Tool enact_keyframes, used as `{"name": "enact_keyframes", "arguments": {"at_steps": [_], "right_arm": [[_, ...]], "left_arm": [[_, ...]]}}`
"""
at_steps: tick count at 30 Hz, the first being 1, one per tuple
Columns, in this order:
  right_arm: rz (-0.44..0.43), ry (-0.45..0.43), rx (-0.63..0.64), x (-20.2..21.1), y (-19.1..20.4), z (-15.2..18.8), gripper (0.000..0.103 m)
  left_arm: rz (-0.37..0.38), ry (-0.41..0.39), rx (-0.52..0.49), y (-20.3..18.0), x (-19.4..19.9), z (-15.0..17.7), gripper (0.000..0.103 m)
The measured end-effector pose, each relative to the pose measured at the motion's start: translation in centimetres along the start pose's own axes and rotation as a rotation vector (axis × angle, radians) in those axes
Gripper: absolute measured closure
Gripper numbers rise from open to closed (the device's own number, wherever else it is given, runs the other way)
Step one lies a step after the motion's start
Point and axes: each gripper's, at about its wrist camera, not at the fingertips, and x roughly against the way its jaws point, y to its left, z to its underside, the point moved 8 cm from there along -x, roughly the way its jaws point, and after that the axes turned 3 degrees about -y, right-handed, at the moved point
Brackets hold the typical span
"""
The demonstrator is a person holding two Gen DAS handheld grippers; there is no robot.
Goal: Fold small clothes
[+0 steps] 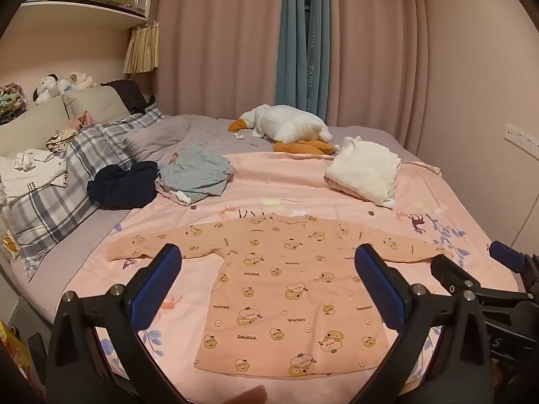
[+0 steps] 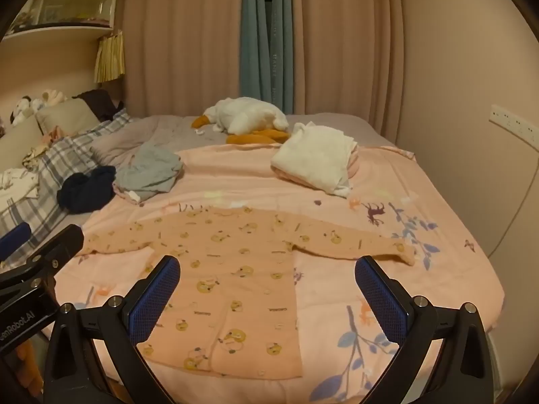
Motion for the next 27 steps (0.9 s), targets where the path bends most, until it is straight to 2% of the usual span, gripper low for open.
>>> {"name": "enact_keyframes", "arguments": {"at_steps": [3,5,15,27], "right_arm": [[0.001,-0.003,-0.008,0.1,-0.1,0.0,0.000],[0.002,-0.004,-0.006,0.1,-0.1,0.0,0.000],[0.001,0.018,-0.012,-0.4,-0.1,0.7,0.000],[0.001,0.036,-0.010,-0.6,0.3,0.7,0.000]], "left_arm": [[-0.003,0.029,-0.028,-1.7,-1.2,-0.1,0.000],[0.024,-0.007,0.014,-1.4,-0.1,-0.5,0.000],[0.055,0.009,0.060,0.3,-0.1,0.1,0.000],[0.033,0.018,0.065,1.2,-0.4,0.5,0.000]]}}
